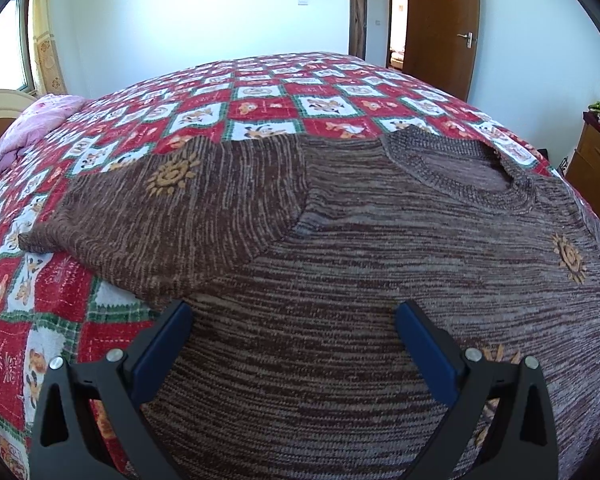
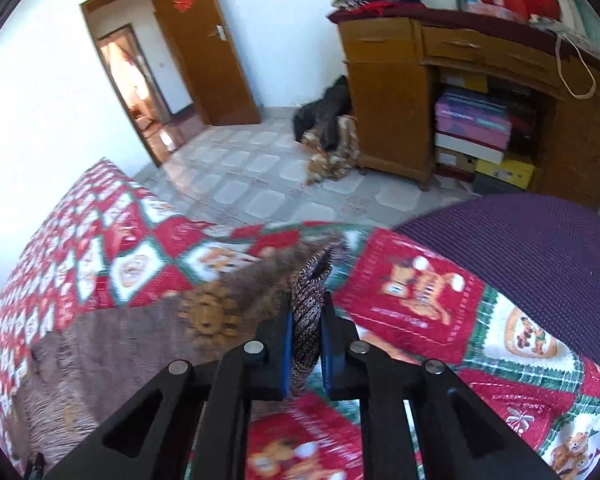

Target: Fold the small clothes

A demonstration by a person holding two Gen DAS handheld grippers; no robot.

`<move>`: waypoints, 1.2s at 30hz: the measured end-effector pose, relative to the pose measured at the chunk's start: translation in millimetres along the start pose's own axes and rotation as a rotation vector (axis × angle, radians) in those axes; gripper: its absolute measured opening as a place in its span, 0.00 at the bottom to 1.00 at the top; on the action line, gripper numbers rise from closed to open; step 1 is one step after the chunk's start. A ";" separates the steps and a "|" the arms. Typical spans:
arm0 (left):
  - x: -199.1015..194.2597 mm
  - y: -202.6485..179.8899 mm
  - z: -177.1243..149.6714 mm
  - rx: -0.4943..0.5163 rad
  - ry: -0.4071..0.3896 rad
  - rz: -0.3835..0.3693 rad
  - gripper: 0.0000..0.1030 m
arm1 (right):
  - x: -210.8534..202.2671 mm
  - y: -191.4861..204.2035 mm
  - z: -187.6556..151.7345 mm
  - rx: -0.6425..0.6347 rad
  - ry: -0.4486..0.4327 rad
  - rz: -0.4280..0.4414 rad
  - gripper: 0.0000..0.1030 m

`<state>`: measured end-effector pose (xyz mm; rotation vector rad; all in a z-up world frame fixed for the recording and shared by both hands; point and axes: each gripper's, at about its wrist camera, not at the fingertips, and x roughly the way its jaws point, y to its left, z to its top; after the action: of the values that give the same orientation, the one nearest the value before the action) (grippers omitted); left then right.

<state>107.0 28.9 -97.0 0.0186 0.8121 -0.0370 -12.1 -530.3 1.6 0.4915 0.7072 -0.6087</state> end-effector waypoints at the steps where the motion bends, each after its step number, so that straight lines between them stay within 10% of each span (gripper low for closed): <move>1: -0.1 0.4 -0.1 -0.002 -0.001 -0.003 1.00 | -4.9 7.8 1.4 -0.016 -0.007 0.012 0.11; 10: -0.1 -0.3 -0.7 -0.004 -0.003 -0.007 1.00 | -37.0 110.0 -9.9 -0.152 0.006 0.211 0.11; 26: 0.2 -1.4 2.2 0.003 0.020 -0.014 1.00 | -5.4 267.4 -146.6 -0.352 0.265 0.536 0.11; 36: -15.0 -72.1 27.9 0.142 0.075 -0.455 1.00 | -5.3 248.4 -147.3 -0.321 0.352 0.694 0.14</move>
<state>114.0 -43.6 -67.1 -0.0310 0.8741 -0.5267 82.8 -260.8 -40.1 0.5086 0.8833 0.2488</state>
